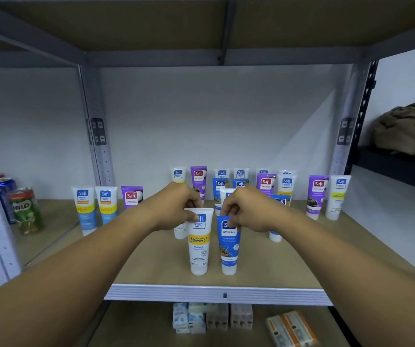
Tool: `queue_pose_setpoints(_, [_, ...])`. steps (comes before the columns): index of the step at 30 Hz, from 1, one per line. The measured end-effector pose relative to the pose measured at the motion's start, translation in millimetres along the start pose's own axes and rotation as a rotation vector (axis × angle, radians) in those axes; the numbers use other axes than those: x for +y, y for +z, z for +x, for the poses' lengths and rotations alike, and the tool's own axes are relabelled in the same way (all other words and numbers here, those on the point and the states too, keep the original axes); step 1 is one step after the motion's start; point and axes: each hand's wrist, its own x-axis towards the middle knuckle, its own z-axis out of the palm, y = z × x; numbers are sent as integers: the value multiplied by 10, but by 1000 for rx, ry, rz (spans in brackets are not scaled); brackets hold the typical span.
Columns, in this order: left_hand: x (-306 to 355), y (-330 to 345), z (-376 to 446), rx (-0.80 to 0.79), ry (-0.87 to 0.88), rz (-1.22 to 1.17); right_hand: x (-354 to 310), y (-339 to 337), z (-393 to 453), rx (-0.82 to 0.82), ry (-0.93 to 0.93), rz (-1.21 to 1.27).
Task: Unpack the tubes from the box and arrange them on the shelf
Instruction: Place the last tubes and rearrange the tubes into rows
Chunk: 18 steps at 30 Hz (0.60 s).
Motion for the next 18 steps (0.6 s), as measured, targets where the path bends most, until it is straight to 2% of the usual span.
queue_pose_setpoints(4, [-84, 59, -70, 55, -18, -107, 71, 63, -90, 55, 12, 138])
queue_pose_setpoints(10, [-182, 495, -365, 212, -127, -673, 253, 445, -334, 243, 89, 627])
queue_pose_setpoints(13, [-147, 874, -519, 341, -248, -888, 298, 777, -447, 299, 113, 741])
queue_pose_setpoints(18, [-101, 1367, -632, 486, -414, -888, 316, 1211, -600, 401, 149, 735])
